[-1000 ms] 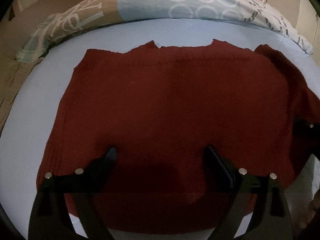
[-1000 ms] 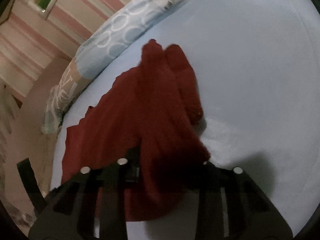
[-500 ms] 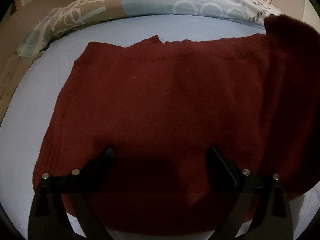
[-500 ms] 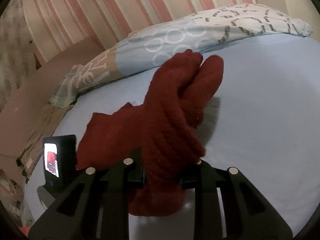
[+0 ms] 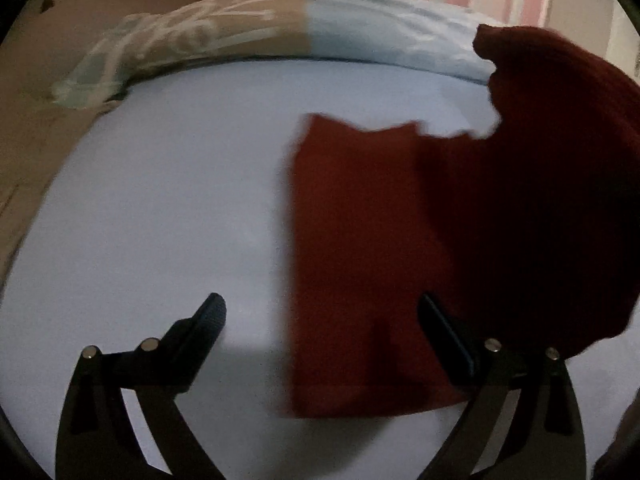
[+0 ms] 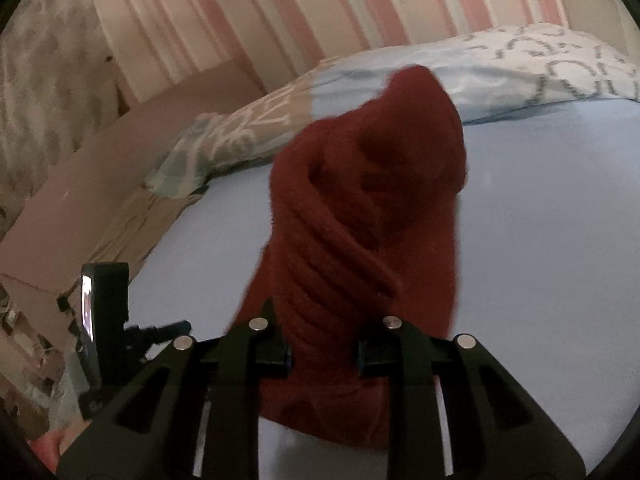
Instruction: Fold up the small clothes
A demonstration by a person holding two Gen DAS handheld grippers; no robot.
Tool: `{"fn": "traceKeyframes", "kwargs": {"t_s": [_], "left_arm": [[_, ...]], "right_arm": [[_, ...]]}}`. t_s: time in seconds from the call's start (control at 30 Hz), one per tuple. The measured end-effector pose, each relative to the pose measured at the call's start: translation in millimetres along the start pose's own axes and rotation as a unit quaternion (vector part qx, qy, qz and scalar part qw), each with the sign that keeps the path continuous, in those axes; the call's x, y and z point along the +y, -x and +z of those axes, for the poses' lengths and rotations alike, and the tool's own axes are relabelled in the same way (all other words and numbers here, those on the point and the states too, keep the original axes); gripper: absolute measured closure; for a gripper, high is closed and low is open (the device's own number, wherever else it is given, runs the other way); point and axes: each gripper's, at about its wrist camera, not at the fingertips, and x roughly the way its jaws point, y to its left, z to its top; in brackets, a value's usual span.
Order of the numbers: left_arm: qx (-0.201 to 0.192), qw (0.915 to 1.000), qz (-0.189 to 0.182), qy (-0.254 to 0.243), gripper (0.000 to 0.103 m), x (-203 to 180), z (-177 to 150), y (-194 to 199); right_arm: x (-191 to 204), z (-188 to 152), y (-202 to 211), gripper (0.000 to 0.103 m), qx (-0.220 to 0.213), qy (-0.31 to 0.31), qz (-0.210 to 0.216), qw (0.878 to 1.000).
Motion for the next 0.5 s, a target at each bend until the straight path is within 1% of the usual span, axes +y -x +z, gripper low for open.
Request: {"fn": "traceKeyframes", "kwargs": {"t_s": [0.07, 0.1, 0.13, 0.2, 0.23, 0.27, 0.3, 0.33, 0.4, 0.43, 0.47, 0.5], "left_arm": [[0.002, 0.9998, 0.009, 0.016, 0.006, 40.2, -4.6, -1.1], [0.002, 0.9996, 0.016, 0.025, 0.006, 53.6, -6.3, -0.3], [0.004, 0.9988, 0.025, 0.042, 0.006, 73.5, -8.8, 0.8], [0.006, 0.9978, 0.024, 0.062, 0.006, 96.9, -12.5, 3.3], [0.006, 0.9972, 0.029, 0.068, 0.006, 106.7, -13.8, 4.8], [0.006, 0.9971, 0.031, 0.069, 0.006, 110.7, -15.0, 5.1], [0.004, 0.9973, 0.031, 0.067, 0.006, 114.2, -17.3, 6.0], [0.004, 0.9974, 0.034, 0.063, 0.006, 115.0, -17.6, 6.4], [0.006, 0.9981, 0.031, 0.053, 0.006, 114.3, -19.7, 6.9], [0.005, 0.9985, 0.027, 0.048, 0.006, 111.5, -22.9, 9.0], [0.004, 0.9986, 0.024, 0.046, 0.006, 112.0, -24.1, 10.6], [0.003, 0.9988, 0.019, 0.045, 0.006, 109.6, -27.2, 12.8]], "right_arm": [[24.5, -6.0, -18.4, 0.082, 0.013, 0.011, 0.001, 1.000], [34.7, -10.0, -27.3, 0.082, 0.022, 0.017, -0.001, 1.000], [46.0, -15.7, -38.1, 0.082, 0.035, 0.025, -0.007, 0.999], [73.5, -35.5, -69.8, 0.082, 0.079, 0.069, -0.045, 0.993], [83.8, -46.4, -84.4, 0.082, 0.100, 0.093, -0.064, 0.988], [94.6, -60.2, -99.5, 0.082, 0.122, 0.125, -0.090, 0.981], [99.7, -68.3, -105.6, 0.081, 0.128, 0.142, -0.105, 0.976], [103.3, -72.2, -106.8, 0.079, 0.128, 0.149, -0.114, 0.974], [102.0, -68.8, -94.6, 0.066, 0.116, 0.129, -0.095, 0.980], [100.7, -65.6, -86.8, 0.052, 0.112, 0.119, -0.079, 0.983], [98.1, -61.6, -74.2, 0.044, 0.104, 0.112, -0.068, 0.986], [93.5, -57.9, -61.7, 0.043, 0.098, 0.108, -0.062, 0.987]]}}
